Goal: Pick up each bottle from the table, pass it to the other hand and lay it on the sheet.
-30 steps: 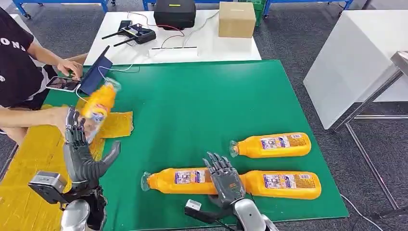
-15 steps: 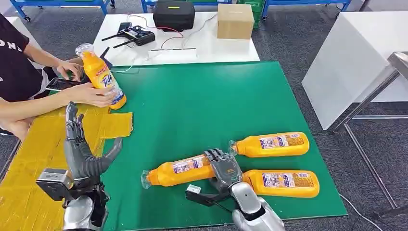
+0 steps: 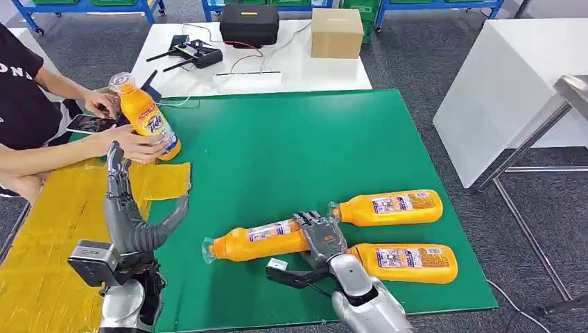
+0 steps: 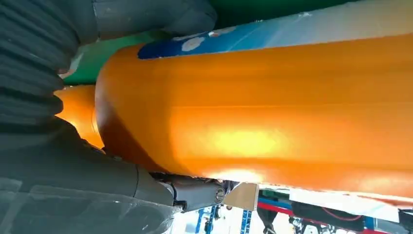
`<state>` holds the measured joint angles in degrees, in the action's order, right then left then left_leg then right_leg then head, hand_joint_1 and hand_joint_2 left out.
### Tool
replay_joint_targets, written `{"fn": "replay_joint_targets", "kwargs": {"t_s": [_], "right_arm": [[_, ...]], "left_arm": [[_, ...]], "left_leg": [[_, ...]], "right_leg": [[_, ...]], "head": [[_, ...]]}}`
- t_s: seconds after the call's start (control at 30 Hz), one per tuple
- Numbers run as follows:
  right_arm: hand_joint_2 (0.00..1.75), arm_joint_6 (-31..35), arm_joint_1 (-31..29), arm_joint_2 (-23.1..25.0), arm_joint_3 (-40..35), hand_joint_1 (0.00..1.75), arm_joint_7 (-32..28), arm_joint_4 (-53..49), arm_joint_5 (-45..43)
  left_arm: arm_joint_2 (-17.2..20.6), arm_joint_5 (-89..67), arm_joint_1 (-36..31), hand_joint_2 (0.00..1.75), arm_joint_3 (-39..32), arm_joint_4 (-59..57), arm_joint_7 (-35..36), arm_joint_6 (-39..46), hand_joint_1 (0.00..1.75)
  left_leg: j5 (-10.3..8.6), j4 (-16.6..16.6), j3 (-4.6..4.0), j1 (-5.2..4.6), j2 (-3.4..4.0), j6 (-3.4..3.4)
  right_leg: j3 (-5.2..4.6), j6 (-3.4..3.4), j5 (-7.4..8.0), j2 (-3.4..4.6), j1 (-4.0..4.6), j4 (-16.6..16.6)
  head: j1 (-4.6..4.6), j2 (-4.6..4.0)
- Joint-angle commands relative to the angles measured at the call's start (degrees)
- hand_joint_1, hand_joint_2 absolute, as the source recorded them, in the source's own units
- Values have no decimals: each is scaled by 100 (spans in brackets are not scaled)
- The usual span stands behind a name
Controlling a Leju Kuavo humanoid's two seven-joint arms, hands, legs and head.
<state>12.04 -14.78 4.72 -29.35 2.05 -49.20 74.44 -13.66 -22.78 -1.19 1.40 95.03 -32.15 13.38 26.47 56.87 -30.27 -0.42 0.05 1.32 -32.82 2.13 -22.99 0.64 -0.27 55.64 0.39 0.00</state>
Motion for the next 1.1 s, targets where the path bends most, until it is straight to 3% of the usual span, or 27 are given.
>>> {"fn": "replay_joint_targets", "kwargs": {"t_s": [0.03,0.17,0.33,0.47,0.6,0.83,0.97,1.1], "right_arm": [[175,37,-57,68,137,166,-194,1111,-174],[175,7,-29,75,141,161,-191,1008,-189],[175,181,347,87,362,159,-575,-56,-670],[175,353,660,253,580,173,-935,-1152,-1114],[175,387,853,380,804,175,-1167,-1889,-1527],[175,397,1021,448,979,175,-1377,-2199,-1806],[175,414,1149,496,1241,175,-1609,-2454,-2298],[175,401,1173,483,1285,175,-1626,-2544,-2346]], "left_arm": [[72,63,-159,175,47,-327,56,18,0],[68,67,-151,175,42,-316,56,20,0],[54,113,-5,175,-40,-177,-5,1,0],[0,134,138,175,-169,22,-50,-51,0],[-63,136,186,175,-233,107,-67,-64,0],[-128,447,282,175,-286,193,-146,-296,0],[-101,1503,482,175,-415,453,-474,-1160,0],[-116,1556,546,175,-469,551,-514,-1235,0]], "left_leg": [[-7,-8,-6,7,-14,-8],[-13,-7,-14,10,-19,-12],[-15,-8,-22,12,-21,-16],[-1,-2,-7,8,-1,-10],[-2,2,-39,7,3,-10],[1,3,-86,11,-4,-11],[2,2,-90,12,-7,-12],[0,1,-103,9,0,-10]], "right_leg": [[5,-4,6,-18,7,-13],[-3,-7,11,-21,10,-15],[-10,-11,13,-24,12,-16],[3,-10,1,1,8,-2],[-24,-9,1,5,5,7],[-64,-7,-3,-2,7,6],[-66,-7,-4,-4,8,5],[-82,-8,-1,4,5,6]], "head": [[0,0],[0,0],[0,0],[0,0],[0,0],[-2,0],[0,0],[-2,0]]}}
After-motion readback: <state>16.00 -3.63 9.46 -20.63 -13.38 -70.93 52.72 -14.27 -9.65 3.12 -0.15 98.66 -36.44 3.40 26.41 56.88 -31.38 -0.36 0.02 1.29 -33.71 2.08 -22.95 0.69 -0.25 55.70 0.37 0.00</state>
